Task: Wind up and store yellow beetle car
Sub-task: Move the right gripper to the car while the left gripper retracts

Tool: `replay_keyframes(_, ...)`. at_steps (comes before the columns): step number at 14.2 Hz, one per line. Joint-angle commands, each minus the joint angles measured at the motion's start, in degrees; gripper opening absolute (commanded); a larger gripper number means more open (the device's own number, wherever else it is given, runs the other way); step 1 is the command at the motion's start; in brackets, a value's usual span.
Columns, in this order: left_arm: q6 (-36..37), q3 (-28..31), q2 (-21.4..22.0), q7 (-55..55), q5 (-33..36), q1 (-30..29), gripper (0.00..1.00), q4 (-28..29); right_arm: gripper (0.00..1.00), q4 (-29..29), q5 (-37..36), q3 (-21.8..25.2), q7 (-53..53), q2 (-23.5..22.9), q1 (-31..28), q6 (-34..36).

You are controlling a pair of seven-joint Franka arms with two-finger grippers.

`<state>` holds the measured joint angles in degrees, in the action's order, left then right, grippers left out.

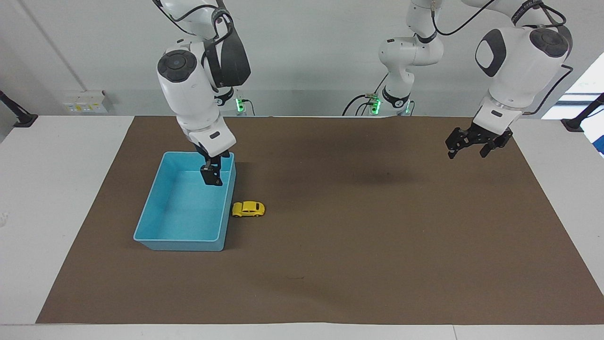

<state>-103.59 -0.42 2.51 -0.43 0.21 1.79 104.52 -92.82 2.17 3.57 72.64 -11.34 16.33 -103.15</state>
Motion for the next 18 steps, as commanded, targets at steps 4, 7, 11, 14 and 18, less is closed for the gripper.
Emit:
replay_keyframes(4,10.94,-0.54,0.65,2.62,0.58,-0.65,1.0,-9.14,1.0,-7.46,0.65,0.03,2.69,0.71,1.59,-6.79)
replay_keyframes(7,16.56,-0.46,0.57,3.77,0.58,-0.56,1.0,-14.32,1.0,-10.27,0.65,0.03,2.42,0.88,2.56,-10.66)
replay_keyframes(11,19.57,-0.9,0.91,4.12,0.32,-0.12,1.0,-16.02,1.0,-13.96,0.56,0.03,2.69,0.61,3.0,-15.58)
replay_keyframes(14,18.34,-0.63,3.46,6.05,0.14,-0.38,1.0,-10.67,1.0,-15.28,0.47,0.12,2.86,0.26,3.0,-17.52)
replay_keyframes(18,17.37,-0.72,3.03,6.06,0.14,0.05,1.0,-11.35,1.0,-17.03,0.38,0.03,3.65,-1.23,3.0,-21.63)
